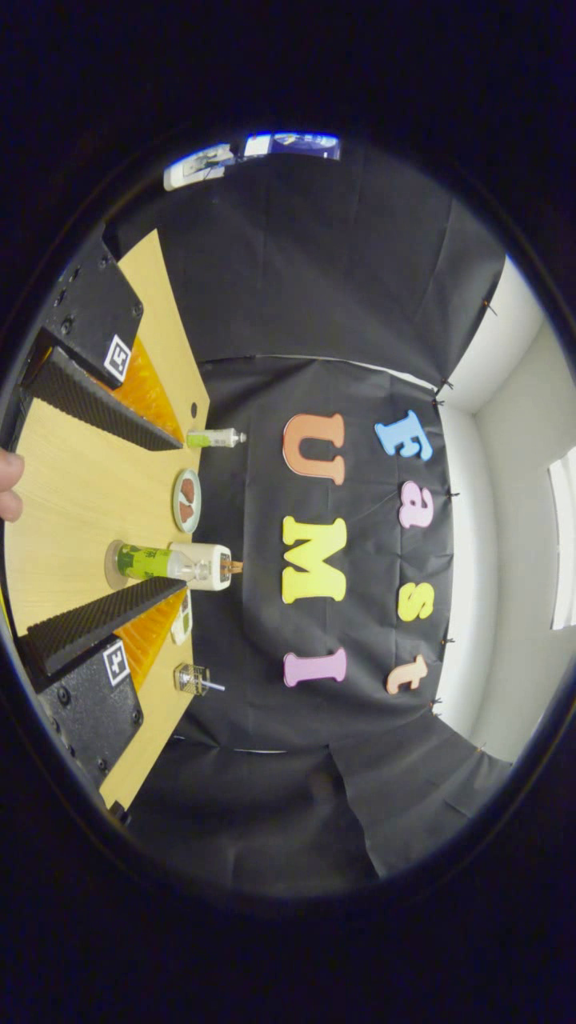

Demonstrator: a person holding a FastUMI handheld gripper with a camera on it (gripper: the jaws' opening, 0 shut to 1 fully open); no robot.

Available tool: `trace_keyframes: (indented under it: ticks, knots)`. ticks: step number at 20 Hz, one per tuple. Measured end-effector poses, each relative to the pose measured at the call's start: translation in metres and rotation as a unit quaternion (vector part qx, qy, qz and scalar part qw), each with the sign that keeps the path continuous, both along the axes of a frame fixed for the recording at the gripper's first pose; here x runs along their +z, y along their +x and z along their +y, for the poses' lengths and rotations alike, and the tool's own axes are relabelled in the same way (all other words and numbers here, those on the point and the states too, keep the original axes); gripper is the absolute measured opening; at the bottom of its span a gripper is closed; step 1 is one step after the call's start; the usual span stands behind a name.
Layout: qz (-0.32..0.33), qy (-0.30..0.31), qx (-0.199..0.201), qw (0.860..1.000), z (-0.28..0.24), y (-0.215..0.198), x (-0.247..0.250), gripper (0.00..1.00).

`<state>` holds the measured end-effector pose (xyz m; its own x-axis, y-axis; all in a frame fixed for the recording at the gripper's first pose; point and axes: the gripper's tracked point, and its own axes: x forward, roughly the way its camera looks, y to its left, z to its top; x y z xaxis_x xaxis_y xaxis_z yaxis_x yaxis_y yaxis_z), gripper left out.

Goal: Take the bottle from table, then pour the juice into the cup, finally place the bottle on the coaster

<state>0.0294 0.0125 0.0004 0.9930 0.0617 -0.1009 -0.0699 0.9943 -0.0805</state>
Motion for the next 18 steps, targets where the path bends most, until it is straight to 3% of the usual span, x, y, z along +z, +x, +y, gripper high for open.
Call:
trace_keyframes:
  ticks: [18]
  knots:
    - [-0.004, 0.008, 0.006, 1.0, -0.0017, -0.0026, -0.0026, 1.0]
